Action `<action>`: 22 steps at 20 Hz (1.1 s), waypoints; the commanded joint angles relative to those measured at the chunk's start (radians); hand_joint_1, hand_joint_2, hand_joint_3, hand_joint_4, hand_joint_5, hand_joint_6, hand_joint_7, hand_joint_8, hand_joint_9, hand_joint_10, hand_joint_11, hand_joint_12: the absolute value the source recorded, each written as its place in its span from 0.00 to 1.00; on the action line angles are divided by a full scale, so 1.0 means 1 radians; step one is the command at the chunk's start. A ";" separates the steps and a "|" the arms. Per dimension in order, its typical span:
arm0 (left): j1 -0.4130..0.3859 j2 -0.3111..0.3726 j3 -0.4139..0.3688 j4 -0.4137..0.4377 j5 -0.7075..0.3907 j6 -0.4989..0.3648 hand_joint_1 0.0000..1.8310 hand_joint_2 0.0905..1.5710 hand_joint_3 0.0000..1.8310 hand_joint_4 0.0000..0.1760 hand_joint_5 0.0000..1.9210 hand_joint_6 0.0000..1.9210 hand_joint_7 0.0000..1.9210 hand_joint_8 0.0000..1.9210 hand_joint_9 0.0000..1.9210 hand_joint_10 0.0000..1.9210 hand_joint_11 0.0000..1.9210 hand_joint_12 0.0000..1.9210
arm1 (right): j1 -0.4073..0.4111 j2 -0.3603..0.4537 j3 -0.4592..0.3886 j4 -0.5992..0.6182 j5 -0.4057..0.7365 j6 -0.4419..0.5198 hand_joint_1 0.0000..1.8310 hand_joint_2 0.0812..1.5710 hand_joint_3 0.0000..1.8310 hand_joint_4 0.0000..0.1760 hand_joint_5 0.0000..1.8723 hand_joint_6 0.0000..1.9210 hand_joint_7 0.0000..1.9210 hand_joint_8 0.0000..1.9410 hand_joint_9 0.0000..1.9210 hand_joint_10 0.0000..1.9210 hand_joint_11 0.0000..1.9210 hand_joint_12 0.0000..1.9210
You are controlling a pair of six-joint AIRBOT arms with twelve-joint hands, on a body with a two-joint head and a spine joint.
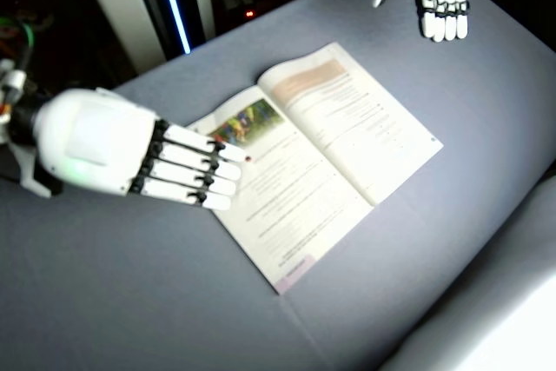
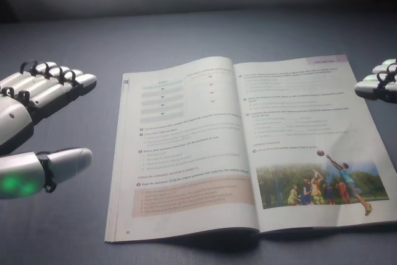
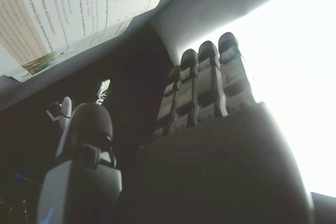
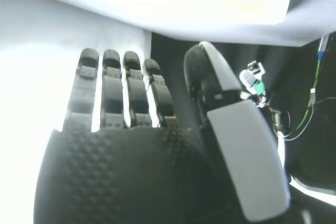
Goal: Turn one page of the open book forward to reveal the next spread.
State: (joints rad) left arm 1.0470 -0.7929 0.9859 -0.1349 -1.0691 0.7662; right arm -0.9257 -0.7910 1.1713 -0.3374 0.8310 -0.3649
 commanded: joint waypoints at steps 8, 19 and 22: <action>-0.003 0.005 0.008 -0.009 -0.108 -0.005 0.00 0.79 0.01 0.00 0.01 0.00 0.00 0.00 0.00 0.00 0.00 0.00 | 0.097 -0.011 0.028 -0.134 -0.024 0.083 0.00 0.86 0.00 0.00 0.04 0.00 0.02 0.00 0.00 0.00 0.00 0.00; -0.003 -0.001 0.013 -0.002 -0.091 -0.012 0.00 0.78 0.00 0.00 0.02 0.00 0.01 0.00 0.00 0.00 0.00 0.00 | 0.190 -0.065 0.069 -0.461 -0.238 0.217 0.00 0.81 0.00 0.00 0.05 0.01 0.04 0.01 0.01 0.00 0.01 0.01; -0.003 -0.001 0.014 0.000 -0.092 -0.013 0.00 0.78 0.00 0.00 0.02 0.00 0.01 0.00 0.00 0.00 0.00 0.00 | 0.217 -0.096 0.098 -0.572 -0.270 0.304 0.00 0.79 0.00 0.00 0.04 0.00 0.03 0.00 0.00 0.00 0.00 0.00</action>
State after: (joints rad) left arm 1.0500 -0.7948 0.9932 -0.1246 -1.0466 0.7582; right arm -0.7197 -0.9054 1.2842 -0.9688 0.5209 -0.0196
